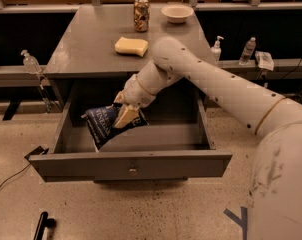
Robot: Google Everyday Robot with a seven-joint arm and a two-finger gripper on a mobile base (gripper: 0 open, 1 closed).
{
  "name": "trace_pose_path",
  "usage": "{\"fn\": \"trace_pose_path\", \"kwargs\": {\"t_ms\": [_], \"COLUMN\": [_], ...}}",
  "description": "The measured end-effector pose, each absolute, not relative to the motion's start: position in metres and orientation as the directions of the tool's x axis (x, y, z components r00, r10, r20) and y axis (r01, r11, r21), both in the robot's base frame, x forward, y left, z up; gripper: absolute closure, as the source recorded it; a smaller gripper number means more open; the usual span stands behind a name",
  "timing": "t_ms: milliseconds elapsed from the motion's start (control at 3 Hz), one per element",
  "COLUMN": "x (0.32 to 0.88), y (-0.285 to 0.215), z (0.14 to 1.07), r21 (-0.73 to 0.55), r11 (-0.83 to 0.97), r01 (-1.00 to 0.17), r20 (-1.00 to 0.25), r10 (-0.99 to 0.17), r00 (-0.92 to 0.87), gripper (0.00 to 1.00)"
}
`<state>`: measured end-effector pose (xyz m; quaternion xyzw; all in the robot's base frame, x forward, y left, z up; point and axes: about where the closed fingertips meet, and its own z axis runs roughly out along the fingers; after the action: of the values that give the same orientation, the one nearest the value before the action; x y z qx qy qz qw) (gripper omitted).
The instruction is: Pick blue chip bag from top drawer and place on counter
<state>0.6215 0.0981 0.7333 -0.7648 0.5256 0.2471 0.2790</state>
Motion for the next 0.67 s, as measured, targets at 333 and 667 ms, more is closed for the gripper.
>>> {"fn": "trace_pose_path", "kwargs": {"t_ms": [333, 667], "x": [0.608, 0.602], "y": [0.103, 0.101], "z": [0.764, 0.791], "r21": [-0.217, -0.232], "r11": [-0.382, -0.463], "r01": [-0.898, -0.855], "r20": [-0.664, -0.688], "r10": [-0.616, -0.544], "r00": [0.423, 0.481], "gripper": [1.0, 1.0]}}
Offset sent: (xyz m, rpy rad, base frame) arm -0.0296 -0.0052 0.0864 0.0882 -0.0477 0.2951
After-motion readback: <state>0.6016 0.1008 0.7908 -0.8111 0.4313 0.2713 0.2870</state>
